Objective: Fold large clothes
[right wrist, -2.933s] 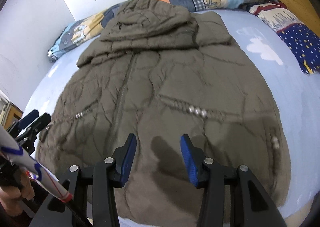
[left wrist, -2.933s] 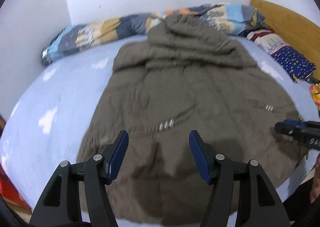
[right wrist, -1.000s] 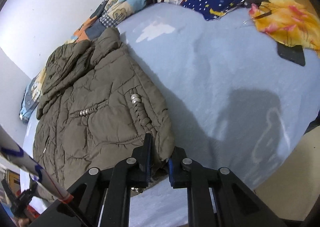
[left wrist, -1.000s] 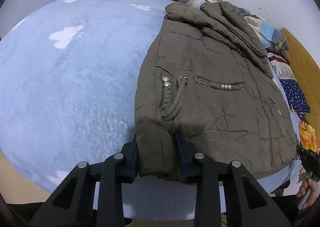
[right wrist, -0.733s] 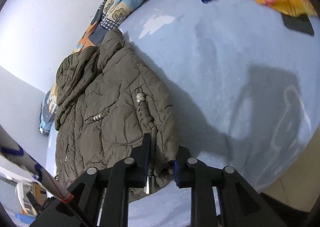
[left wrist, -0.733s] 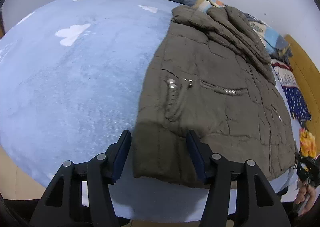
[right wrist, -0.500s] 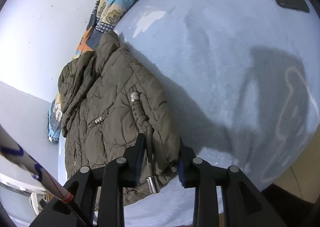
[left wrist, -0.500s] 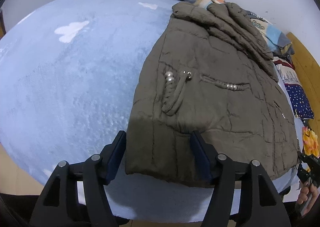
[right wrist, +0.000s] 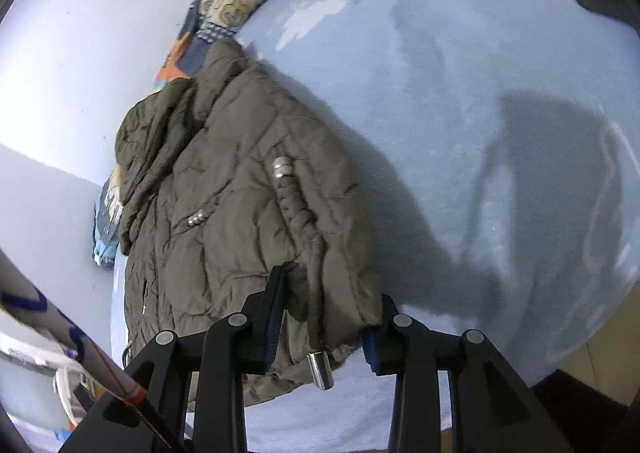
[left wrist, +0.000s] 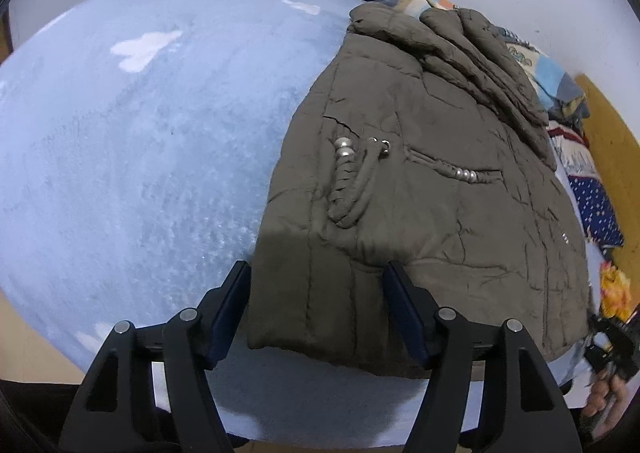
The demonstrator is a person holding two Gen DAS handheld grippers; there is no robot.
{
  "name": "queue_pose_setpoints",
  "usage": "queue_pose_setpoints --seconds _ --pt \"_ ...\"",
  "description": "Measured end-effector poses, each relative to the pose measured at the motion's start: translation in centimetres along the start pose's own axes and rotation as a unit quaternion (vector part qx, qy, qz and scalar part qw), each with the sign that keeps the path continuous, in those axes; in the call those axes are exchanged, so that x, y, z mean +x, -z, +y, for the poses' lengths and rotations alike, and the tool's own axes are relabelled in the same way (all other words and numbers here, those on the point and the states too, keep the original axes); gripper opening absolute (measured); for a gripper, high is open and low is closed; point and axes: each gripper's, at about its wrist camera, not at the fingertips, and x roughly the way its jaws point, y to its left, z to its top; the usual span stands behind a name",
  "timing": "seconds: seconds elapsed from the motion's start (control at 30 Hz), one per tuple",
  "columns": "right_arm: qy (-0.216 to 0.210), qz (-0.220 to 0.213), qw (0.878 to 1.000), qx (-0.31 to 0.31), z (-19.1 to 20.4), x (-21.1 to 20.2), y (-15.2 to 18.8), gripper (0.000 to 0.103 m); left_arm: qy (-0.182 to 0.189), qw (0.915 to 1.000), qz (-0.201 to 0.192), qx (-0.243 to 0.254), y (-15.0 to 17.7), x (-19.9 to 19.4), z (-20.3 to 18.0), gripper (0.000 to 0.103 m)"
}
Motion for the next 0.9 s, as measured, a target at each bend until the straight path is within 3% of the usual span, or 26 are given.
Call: queue_pose_setpoints --seconds 0.13,0.2,0.27,0.67,0.8,0.9 --pt "-0.012 0.005 1.0 0.02 -0.6 0.5 0.0 0.039 0.007 1.0 0.002 -0.005 0.1 0.1 0.0 0.067" --pt "-0.02 0.003 1.0 0.012 -0.3 0.4 0.2 0.031 0.009 0.9999 0.0 -0.009 0.2 0.1 0.1 0.067" --pt "-0.021 -0.003 1.0 0.007 -0.1 0.3 0.3 0.029 0.005 1.0 0.001 -0.008 0.3 0.2 0.1 0.067" --pt "-0.004 -0.016 1.0 0.0 0.1 0.9 0.7 0.031 -0.035 0.9986 -0.011 0.037 0.9 1.2 -1.8 0.079" --pt "-0.006 -0.023 1.0 0.003 0.0 0.8 0.8 0.031 -0.04 0.998 -0.007 0.048 0.6 1.2 -2.0 0.079" --pt "-0.01 -0.028 0.999 0.011 -0.1 0.7 0.9 0.031 -0.036 0.9978 -0.01 0.054 0.6 0.9 -2.2 0.069"
